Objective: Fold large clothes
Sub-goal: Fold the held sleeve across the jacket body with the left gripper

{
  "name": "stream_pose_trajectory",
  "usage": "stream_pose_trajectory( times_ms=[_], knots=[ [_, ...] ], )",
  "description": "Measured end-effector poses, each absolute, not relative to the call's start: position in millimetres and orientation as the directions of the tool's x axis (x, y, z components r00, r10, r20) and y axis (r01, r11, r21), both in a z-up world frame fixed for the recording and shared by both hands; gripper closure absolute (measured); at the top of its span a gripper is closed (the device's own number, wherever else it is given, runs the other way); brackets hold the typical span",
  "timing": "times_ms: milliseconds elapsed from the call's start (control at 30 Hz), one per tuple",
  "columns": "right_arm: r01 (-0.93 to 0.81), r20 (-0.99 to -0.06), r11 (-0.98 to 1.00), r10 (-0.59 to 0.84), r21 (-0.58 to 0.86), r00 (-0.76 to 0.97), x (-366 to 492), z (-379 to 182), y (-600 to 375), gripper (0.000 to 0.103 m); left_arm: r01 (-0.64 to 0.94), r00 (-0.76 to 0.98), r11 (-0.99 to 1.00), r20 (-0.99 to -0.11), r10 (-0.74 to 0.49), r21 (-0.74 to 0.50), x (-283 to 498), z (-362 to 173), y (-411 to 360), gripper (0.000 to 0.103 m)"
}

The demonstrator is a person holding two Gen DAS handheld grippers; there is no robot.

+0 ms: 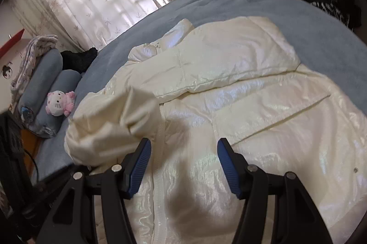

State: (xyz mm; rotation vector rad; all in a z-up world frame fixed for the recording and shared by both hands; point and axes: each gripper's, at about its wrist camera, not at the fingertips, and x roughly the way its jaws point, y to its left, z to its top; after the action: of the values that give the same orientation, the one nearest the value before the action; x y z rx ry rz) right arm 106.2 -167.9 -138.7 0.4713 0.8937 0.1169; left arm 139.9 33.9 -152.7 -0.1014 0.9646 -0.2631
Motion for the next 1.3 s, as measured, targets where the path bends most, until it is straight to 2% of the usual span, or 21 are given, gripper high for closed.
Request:
stream_pose_trajectory(
  times_ms=[167, 533, 600, 667, 700, 733, 800, 867, 1000, 1133, 1233, 1300],
  knots=[
    [0.091, -0.706, 0.855, 0.356, 0.511, 0.613, 106, -144, -172, 0.041, 0.139, 0.451, 0.971, -0.861, -0.236, -0.193, 145, -179, 34, 0.091],
    [0.141, -0.690, 0.718, 0.567, 0.682, 0.450, 133, -176, -149, 0.039, 0.153, 0.509, 0.973, -0.830, -0.226, -0.172, 129, -174, 36, 0.089],
    [0.125, -0.686, 0.719, 0.574, 0.684, 0.447, 138, -177, -141, 0.039, 0.147, 0.499, 0.971, -0.833, -0.238, -0.189, 127, -174, 39, 0.080],
    [0.100, -0.680, 0.725, 0.577, 0.682, 0.452, 142, -174, -135, 0.047, 0.150, 0.490, 0.961, -0.826, -0.277, -0.234, 123, -173, 45, 0.070],
    [0.078, -0.669, 0.723, 0.587, 0.687, 0.456, 144, -171, -131, 0.067, 0.150, 0.490, 0.958, -0.824, -0.285, -0.242, 122, -172, 46, 0.064],
    [0.058, -0.669, 0.732, 0.585, 0.679, 0.457, 145, -166, -127, 0.076, 0.150, 0.493, 0.956, -0.819, -0.293, -0.252, 118, -170, 48, 0.060],
    [0.024, -0.665, 0.746, 0.580, 0.666, 0.470, 148, -156, -124, 0.085, 0.154, 0.507, 0.950, -0.804, -0.312, -0.272, 112, -166, 52, 0.042],
    [-0.026, -0.668, 0.774, 0.562, 0.632, 0.489, 151, -139, -124, 0.086, 0.153, 0.531, 0.944, -0.781, -0.328, -0.292, 105, -158, 58, 0.038],
    [-0.148, -0.653, 0.836, 0.511, 0.528, 0.558, 165, -90, -126, 0.086, 0.156, 0.564, 0.937, -0.750, -0.345, -0.314, 101, -139, 70, 0.037],
    [-0.277, -0.573, 0.881, 0.462, 0.383, 0.677, 192, -32, -135, 0.087, 0.144, 0.605, 0.930, -0.714, -0.352, -0.337, 106, -119, 87, 0.037],
    [-0.296, -0.531, 0.900, 0.428, 0.319, 0.731, 221, -15, -151, 0.086, 0.132, 0.643, 0.938, -0.693, -0.327, -0.321, 115, -106, 98, 0.037],
    [-0.260, -0.538, 0.917, 0.390, 0.303, 0.747, 251, -20, -169, 0.086, 0.120, 0.660, 0.945, -0.687, -0.305, -0.303, 122, -103, 103, 0.037]
  ],
)
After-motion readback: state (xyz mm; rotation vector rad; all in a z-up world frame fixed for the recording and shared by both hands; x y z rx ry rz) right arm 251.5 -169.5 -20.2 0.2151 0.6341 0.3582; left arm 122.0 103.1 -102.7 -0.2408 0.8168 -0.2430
